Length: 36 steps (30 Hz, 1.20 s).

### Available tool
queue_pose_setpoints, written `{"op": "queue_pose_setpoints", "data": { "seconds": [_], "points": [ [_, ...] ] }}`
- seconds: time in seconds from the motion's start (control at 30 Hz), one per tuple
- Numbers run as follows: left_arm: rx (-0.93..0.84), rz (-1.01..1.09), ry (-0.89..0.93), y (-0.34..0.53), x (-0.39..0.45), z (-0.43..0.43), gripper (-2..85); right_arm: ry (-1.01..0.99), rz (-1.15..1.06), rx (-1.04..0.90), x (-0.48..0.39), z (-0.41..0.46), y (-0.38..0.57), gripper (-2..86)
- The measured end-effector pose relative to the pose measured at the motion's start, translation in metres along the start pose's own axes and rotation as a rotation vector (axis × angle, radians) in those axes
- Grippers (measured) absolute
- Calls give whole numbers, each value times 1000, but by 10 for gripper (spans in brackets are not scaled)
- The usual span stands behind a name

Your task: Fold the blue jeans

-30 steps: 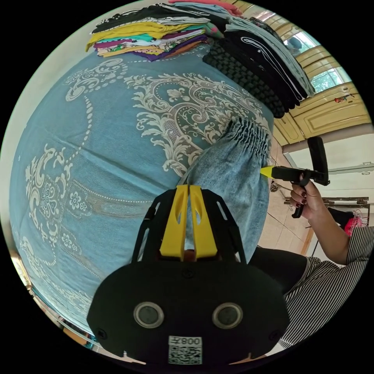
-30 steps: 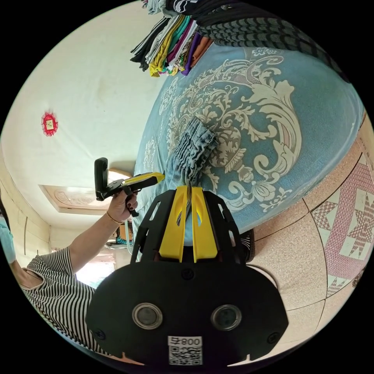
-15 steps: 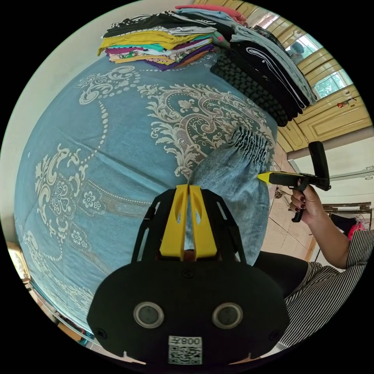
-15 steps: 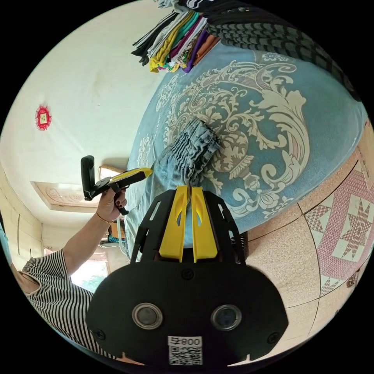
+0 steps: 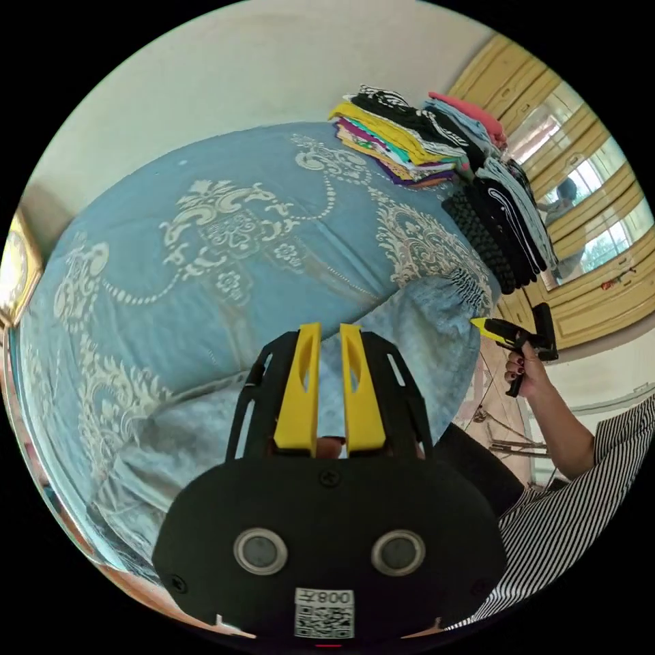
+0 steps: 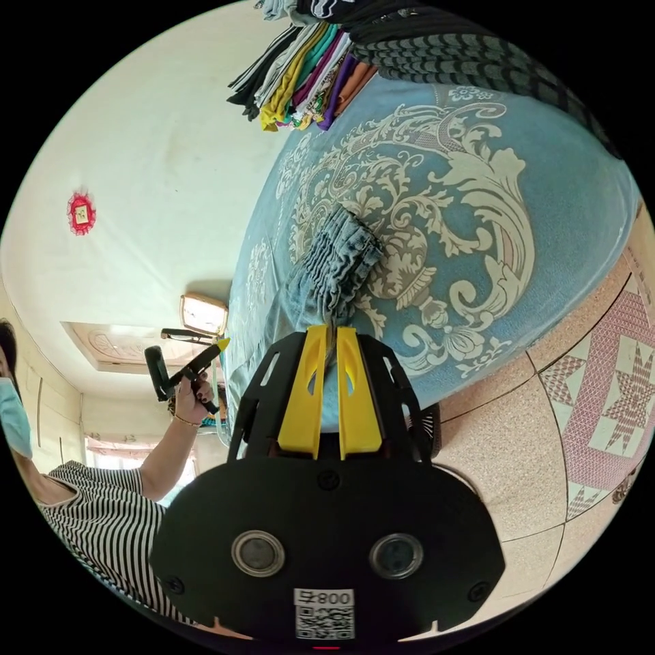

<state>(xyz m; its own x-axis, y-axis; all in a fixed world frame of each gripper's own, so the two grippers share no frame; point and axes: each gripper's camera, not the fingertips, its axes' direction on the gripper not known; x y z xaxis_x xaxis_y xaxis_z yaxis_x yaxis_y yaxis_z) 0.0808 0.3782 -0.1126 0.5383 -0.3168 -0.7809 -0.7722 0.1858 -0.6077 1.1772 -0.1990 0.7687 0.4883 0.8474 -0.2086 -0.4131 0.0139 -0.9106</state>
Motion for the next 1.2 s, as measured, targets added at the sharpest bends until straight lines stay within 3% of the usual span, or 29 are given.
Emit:
{"op": "queue_pose_setpoints", "data": {
  "seconds": [0.17,0.3,0.53,0.77,1.03,1.2],
  "points": [
    [-15,-283,-140,74,-107,-103,64,75,-57,47,-32,1,5,26],
    [-12,-367,-186,93,-151,-159,68,109,-177,31,-82,17,2,31],
    [-76,-404,-174,87,-199,-209,56,-83,-525,-299,-215,150,-12,42],
    [12,-361,-161,103,-199,-280,45,-180,-747,-625,-325,305,-15,62],
    [101,-374,-53,114,-220,-357,49,-69,-899,-976,-397,457,23,77],
    [191,-354,-11,111,-231,-414,73,-124,-916,-932,-408,453,43,69]
  ]
}}
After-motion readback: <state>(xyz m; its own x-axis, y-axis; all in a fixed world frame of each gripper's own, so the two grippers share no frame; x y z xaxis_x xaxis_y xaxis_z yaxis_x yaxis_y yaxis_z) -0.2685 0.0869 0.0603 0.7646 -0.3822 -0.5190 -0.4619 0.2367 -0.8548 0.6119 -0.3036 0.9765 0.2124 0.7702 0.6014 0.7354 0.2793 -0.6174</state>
